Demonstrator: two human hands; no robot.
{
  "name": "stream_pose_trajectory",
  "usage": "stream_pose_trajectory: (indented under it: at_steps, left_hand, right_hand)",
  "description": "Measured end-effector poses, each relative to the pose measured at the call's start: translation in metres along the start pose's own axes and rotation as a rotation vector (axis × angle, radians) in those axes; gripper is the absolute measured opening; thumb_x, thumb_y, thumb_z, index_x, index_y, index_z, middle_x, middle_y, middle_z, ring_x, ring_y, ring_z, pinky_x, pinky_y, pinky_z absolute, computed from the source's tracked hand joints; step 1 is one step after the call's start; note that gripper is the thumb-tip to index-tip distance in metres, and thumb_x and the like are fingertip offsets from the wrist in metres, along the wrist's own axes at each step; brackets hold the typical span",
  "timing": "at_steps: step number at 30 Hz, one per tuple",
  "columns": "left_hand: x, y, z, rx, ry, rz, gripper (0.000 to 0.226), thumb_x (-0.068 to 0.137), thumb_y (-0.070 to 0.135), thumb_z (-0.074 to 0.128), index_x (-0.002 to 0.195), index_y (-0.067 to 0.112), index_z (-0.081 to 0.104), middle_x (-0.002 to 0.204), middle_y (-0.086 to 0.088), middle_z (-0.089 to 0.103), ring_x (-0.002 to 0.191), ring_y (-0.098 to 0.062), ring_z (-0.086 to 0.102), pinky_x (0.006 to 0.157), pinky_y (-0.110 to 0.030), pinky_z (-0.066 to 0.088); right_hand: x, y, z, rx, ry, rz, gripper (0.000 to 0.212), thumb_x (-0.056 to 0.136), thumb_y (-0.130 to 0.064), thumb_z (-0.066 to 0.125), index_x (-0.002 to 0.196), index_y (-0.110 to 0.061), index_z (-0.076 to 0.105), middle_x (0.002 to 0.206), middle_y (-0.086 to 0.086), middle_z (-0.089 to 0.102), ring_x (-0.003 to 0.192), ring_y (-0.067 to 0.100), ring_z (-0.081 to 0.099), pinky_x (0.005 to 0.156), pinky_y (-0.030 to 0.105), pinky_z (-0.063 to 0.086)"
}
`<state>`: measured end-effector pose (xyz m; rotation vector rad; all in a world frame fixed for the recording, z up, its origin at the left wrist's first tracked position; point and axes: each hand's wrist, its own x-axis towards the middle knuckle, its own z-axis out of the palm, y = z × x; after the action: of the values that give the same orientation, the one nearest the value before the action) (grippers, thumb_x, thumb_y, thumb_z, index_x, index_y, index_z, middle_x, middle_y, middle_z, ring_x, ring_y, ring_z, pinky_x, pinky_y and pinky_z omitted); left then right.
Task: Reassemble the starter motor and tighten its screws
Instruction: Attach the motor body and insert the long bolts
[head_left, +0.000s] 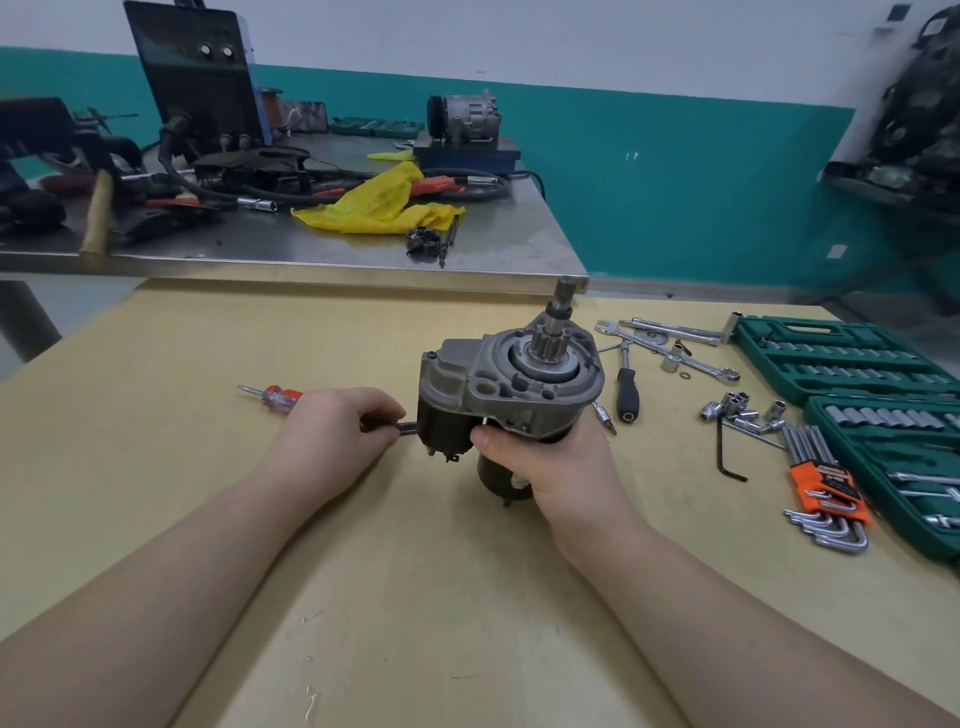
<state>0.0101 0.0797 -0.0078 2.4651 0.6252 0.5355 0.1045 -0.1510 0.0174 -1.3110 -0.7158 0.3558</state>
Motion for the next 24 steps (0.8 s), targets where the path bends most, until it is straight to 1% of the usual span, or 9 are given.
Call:
stream_pose_trajectory:
  at_steps: [1,3,5,6,8,13,20,23,24]
  left_hand:
    - [0.000,0.000,0.000,-0.012,0.005,-0.011,0.013,0.093,0.020,0.081,0.103,0.028,0.083,0.089,0.019,0.076,0.089,0.004,0.066,0.073,-0.002,0.037]
    - [0.000,0.000,-0.001,-0.065,0.017,-0.037,0.011,0.092,0.023,0.083,0.102,0.028,0.083,0.094,0.016,0.078,0.094,-0.002,0.070,0.076,-0.005,0.040]
    - [0.000,-0.001,-0.003,-0.109,0.035,-0.066,0.012,0.092,0.023,0.083,0.101,0.030,0.082,0.097,0.017,0.079,0.097,-0.001,0.071,0.078,-0.008,0.042]
    - [0.000,-0.001,-0.003,-0.110,0.041,-0.074,0.011,0.092,0.023,0.083,0.100,0.031,0.082,0.096,0.017,0.079,0.097,0.001,0.070,0.077,-0.007,0.042]
    - [0.001,-0.002,-0.004,-0.086,0.032,-0.071,0.013,0.092,0.022,0.083,0.096,0.034,0.079,0.094,0.019,0.077,0.095,0.004,0.068,0.075,-0.006,0.040]
    - [0.000,-0.003,-0.003,-0.028,0.011,-0.025,0.011,0.094,0.022,0.082,0.100,0.031,0.081,0.088,0.023,0.074,0.090,0.008,0.065,0.073,-0.002,0.037]
    - [0.001,-0.003,-0.002,0.006,-0.001,0.024,0.011,0.096,0.021,0.078,0.104,0.028,0.083,0.089,0.019,0.074,0.085,0.010,0.062,0.072,-0.002,0.037]
    - [0.000,-0.001,-0.009,-0.031,0.013,0.025,0.006,0.096,0.026,0.078,0.094,0.032,0.080,0.089,0.020,0.073,0.086,0.011,0.062,0.073,-0.005,0.040]
    - [-0.001,-0.001,-0.013,-0.017,0.013,0.039,0.011,0.095,0.028,0.080,0.088,0.036,0.077,0.089,0.019,0.071,0.085,0.008,0.062,0.075,-0.011,0.044]
  right_hand:
    - [0.000,-0.001,0.000,-0.003,-0.003,0.006,0.040,0.078,-0.010,0.085,0.105,-0.039,0.079,0.097,0.014,0.073,0.084,0.010,0.065,0.065,0.021,0.052]
    - [-0.001,-0.001,0.000,-0.011,0.003,0.004,0.040,0.078,-0.011,0.085,0.102,-0.042,0.079,0.093,0.003,0.077,0.081,0.009,0.064,0.063,0.021,0.053]
    - [-0.001,-0.003,0.001,-0.020,0.007,-0.008,0.043,0.077,-0.011,0.086,0.105,-0.044,0.078,0.102,-0.013,0.079,0.088,0.006,0.071,0.069,0.019,0.057]
    - [-0.001,-0.003,0.001,-0.024,0.008,-0.017,0.045,0.077,-0.011,0.086,0.106,-0.045,0.078,0.109,-0.014,0.080,0.095,0.005,0.074,0.073,0.018,0.057]
    - [-0.001,-0.004,0.001,-0.029,0.009,-0.034,0.048,0.078,-0.010,0.086,0.108,-0.047,0.078,0.113,-0.014,0.080,0.104,0.004,0.074,0.078,0.016,0.056]
    - [-0.002,-0.006,0.001,-0.031,0.013,-0.046,0.050,0.078,-0.008,0.086,0.106,-0.049,0.078,0.111,-0.014,0.080,0.103,0.001,0.074,0.077,0.014,0.056]
    - [-0.002,-0.006,0.002,-0.029,-0.003,-0.051,0.048,0.078,-0.009,0.086,0.109,-0.045,0.078,0.114,-0.012,0.080,0.106,0.004,0.074,0.080,0.015,0.056]
    - [-0.001,-0.005,0.002,-0.038,0.001,-0.041,0.045,0.077,-0.012,0.086,0.109,-0.043,0.078,0.111,-0.009,0.080,0.103,0.003,0.074,0.079,0.017,0.057]
    - [-0.001,-0.004,0.001,-0.043,0.001,-0.040,0.046,0.077,-0.013,0.086,0.109,-0.043,0.078,0.112,-0.009,0.080,0.104,0.004,0.074,0.080,0.017,0.058]
